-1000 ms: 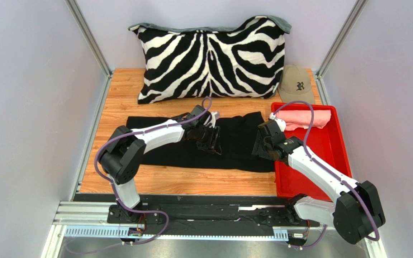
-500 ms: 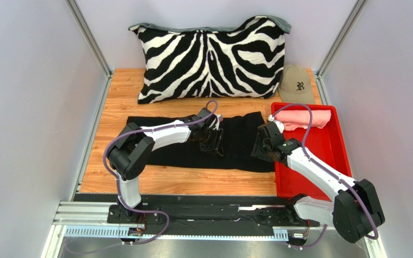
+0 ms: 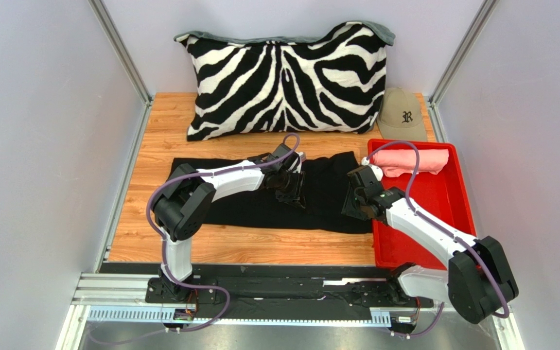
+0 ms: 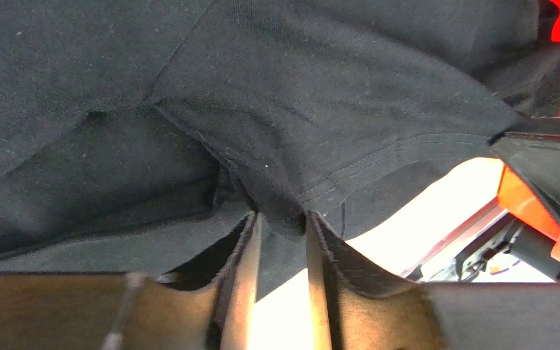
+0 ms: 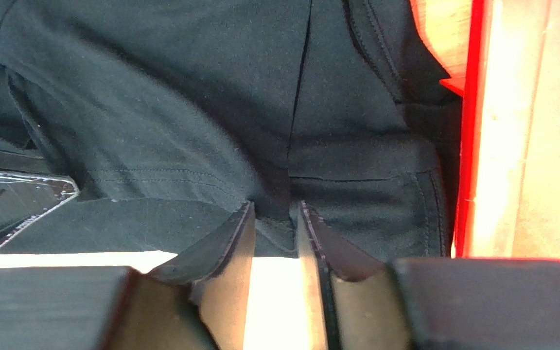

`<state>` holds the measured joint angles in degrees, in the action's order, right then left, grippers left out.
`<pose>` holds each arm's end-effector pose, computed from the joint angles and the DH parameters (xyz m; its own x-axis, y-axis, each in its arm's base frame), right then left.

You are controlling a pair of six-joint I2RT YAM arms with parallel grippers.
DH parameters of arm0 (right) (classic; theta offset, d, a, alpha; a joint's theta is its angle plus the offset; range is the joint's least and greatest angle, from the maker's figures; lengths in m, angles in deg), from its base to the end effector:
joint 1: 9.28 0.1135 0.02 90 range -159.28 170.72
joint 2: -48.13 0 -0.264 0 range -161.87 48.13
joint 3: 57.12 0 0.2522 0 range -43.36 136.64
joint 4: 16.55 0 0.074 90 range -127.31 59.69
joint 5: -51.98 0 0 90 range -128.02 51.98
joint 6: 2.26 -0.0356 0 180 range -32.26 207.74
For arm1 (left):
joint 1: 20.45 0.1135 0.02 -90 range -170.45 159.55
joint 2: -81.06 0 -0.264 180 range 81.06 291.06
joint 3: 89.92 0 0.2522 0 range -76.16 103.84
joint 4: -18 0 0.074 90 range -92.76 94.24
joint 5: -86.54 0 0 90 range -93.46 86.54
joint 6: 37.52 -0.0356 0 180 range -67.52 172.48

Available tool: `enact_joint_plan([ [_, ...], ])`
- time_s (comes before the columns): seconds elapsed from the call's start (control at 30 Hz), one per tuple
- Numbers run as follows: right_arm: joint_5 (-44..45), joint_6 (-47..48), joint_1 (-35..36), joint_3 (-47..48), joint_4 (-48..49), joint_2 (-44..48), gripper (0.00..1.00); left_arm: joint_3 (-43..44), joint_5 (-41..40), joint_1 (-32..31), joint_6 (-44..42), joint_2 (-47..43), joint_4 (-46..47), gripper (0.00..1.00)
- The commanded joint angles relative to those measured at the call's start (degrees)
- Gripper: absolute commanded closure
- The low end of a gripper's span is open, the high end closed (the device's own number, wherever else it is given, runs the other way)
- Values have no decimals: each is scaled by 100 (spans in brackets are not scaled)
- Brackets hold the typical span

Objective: Roll the t-shirts
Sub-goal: Fold the T-shirt at the center of the board.

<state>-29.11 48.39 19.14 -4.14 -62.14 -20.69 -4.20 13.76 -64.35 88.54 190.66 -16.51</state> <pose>0.1956 0.0996 0.1950 -0.8541 0.2500 -0.4561 0.1765 0.9642 0.1980 0.2779 -0.2820 0.1681 -0.9517 0.1356 -0.2753 0.2646 0.8170 -0.5123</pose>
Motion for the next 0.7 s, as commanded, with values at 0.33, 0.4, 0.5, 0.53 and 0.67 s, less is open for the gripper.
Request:
enact_joint_plan([
  [0.33,102,147,-21,348,-85,87,100,344,-7,-49,42,-132,-130,99],
  [0.4,111,182,-12,428,-226,245,100,388,-68,-57,51,-176,-253,100],
  [0.5,120,191,14,551,-410,491,100,406,-148,-49,60,-386,-333,100],
  [0.53,120,183,40,630,-455,553,100,424,-165,-49,68,-422,-376,100],
  [0.67,208,182,128,815,-727,782,100,432,-288,-49,34,-606,-508,100],
])
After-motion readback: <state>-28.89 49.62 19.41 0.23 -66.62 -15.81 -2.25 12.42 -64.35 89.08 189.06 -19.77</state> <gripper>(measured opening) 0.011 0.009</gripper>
